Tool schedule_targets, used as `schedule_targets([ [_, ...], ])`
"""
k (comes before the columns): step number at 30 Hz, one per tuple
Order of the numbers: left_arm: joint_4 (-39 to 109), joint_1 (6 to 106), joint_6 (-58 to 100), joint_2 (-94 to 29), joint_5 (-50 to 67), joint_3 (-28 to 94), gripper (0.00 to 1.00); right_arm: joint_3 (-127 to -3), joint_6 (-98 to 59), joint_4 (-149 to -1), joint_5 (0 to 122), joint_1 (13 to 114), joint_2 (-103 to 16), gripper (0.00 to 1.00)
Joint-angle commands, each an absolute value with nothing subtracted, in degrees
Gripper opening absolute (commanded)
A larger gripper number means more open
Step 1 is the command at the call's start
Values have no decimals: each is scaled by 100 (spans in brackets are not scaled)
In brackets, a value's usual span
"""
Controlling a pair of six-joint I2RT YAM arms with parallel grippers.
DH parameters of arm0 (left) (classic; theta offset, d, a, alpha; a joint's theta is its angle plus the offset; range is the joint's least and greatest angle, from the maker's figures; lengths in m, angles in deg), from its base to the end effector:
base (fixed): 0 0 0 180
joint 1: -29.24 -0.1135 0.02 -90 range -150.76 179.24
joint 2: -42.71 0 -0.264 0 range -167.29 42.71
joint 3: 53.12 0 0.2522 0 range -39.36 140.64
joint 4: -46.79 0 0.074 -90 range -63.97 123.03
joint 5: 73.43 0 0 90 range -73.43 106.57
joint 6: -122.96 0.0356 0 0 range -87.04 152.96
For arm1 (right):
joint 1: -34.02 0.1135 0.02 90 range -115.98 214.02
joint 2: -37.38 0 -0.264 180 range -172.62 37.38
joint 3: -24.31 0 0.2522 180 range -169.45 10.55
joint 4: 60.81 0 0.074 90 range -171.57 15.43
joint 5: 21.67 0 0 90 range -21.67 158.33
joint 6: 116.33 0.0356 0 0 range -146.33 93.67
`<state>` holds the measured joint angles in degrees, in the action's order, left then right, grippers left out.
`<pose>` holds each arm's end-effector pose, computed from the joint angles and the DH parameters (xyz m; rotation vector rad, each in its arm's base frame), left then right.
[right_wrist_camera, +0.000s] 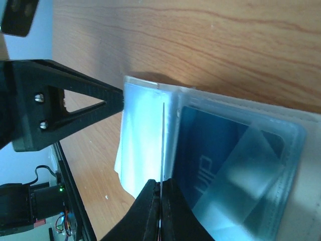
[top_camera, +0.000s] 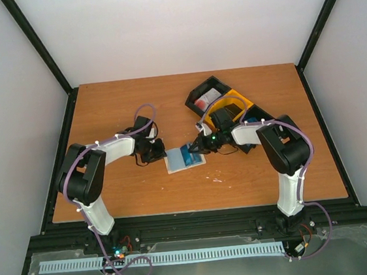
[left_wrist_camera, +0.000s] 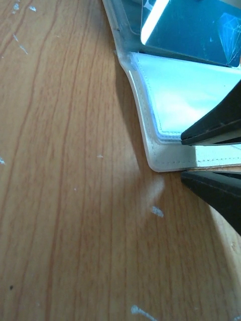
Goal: Put the credit cards into the card holder
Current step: Insert the credit card into the card holder.
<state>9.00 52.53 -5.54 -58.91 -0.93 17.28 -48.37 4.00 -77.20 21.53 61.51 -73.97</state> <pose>0.2966 -0.1393 0.1406 -0.3030 2.8961 -0.6613 0.3157 0.1935 0.1212 -0.2955 2.6612 1.4086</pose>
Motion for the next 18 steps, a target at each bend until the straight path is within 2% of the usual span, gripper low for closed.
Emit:
schedule_targets([
  [1, 279, 5287, -734, -6012, 299, 1701, 16, -4833, 504, -7370, 2152, 6223, -7224, 3],
  [18, 357, 5297, -765, -6032, 70, 1620, 16, -4893, 564, -7557, 2314, 6344, -7525, 3],
])
